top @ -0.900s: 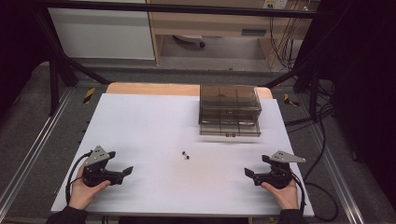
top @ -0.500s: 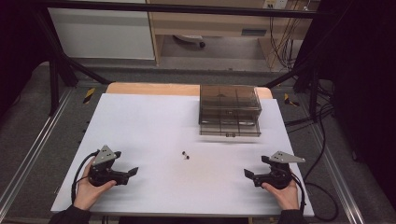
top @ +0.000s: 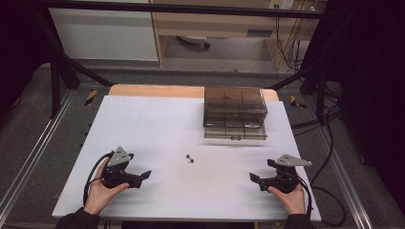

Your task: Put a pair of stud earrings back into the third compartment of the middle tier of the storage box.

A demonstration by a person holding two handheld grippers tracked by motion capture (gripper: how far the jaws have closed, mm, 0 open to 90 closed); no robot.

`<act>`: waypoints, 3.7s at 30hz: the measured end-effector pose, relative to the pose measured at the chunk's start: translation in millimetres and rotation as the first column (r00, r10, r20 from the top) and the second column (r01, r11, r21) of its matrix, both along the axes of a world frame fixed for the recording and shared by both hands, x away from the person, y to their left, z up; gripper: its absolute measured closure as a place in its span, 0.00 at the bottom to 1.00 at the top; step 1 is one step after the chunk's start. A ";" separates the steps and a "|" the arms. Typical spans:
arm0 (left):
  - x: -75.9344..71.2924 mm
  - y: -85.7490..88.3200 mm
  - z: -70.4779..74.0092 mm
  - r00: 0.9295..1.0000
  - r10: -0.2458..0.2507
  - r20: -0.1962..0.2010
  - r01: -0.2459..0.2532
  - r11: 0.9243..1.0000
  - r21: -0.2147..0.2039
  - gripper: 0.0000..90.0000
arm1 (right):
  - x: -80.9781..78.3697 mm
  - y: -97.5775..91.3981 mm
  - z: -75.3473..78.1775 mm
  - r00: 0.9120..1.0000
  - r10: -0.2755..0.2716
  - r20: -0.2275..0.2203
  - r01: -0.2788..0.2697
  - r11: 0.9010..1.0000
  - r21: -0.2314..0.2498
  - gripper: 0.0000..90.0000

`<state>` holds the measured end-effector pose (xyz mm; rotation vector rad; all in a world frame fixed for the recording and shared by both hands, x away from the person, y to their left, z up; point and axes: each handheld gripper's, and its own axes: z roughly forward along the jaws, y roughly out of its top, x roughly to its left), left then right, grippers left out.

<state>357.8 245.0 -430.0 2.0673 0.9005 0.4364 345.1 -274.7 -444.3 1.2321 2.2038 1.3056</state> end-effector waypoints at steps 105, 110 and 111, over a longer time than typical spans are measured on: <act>72.0 -145.1 -19.0 0.988 -0.081 -0.133 0.089 0.994 0.057 0.82 | 0.1 1.0 -0.4 1.000 0.008 -0.015 -0.008 1.000 -0.017 0.04; 70.1 -144.1 -14.5 0.990 -0.084 -0.110 0.090 0.995 0.051 0.82 | 0.5 0.6 -0.6 1.000 0.010 -0.014 -0.011 1.000 -0.018 0.04; 69.5 -144.0 -12.6 0.991 -0.085 -0.104 0.091 0.995 0.048 0.82 | 0.3 0.9 -0.6 1.000 0.009 -0.016 -0.009 1.000 -0.017 0.04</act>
